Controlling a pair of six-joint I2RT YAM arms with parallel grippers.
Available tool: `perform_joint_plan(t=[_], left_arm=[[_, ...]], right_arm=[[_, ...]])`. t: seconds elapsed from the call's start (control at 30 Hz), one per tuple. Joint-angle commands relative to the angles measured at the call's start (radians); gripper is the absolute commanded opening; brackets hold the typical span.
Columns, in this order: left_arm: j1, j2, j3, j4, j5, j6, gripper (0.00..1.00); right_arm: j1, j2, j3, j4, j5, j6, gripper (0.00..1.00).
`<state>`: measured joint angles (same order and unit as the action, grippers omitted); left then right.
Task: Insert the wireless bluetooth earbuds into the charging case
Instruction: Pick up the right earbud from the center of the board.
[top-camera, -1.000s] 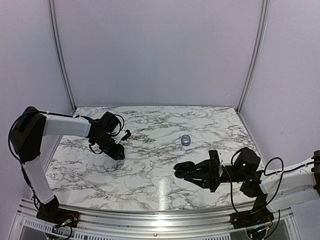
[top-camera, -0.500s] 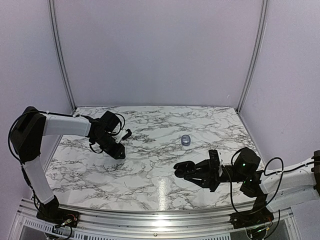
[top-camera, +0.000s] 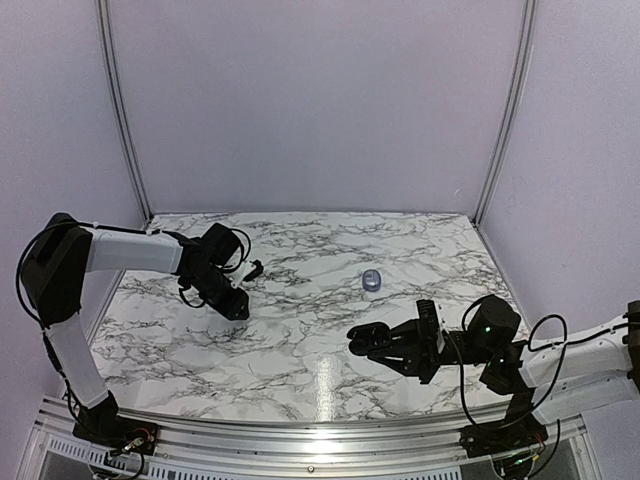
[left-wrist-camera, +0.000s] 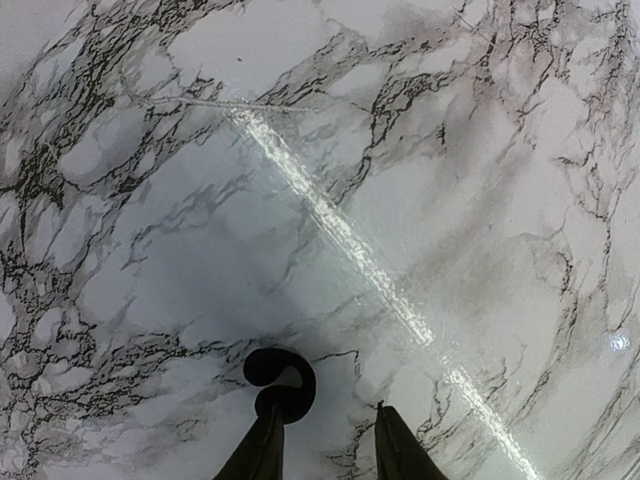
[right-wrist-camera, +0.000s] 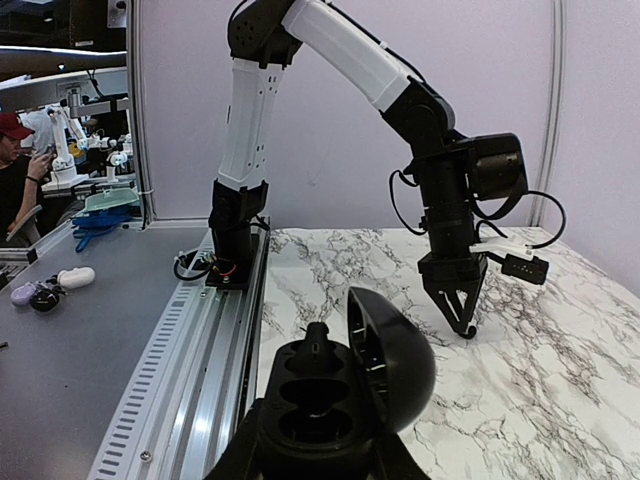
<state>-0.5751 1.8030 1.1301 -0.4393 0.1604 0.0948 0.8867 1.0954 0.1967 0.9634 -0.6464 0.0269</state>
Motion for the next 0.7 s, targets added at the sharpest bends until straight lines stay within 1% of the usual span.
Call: perform_joint_plan(t=[0.0, 0.2, 0.67], left_arm=[[0.007, -0.029, 0.013, -0.044, -0.023, 0.010, 0.33], [0.006, -0.014, 0.030, -0.042, 0.013, 0.013, 0.33], [0.004, 0.045, 0.066, -0.041, 0.026, 0.046, 0.33]], right_arm=[[-0.006, 0.000, 0.012, -0.008, 0.002, 0.006, 0.00], [-0.006, 0.003, 0.012, -0.008, 0.001, 0.005, 0.00], [-0.006, 0.006, 0.015, -0.020, 0.008, 0.004, 0.00]])
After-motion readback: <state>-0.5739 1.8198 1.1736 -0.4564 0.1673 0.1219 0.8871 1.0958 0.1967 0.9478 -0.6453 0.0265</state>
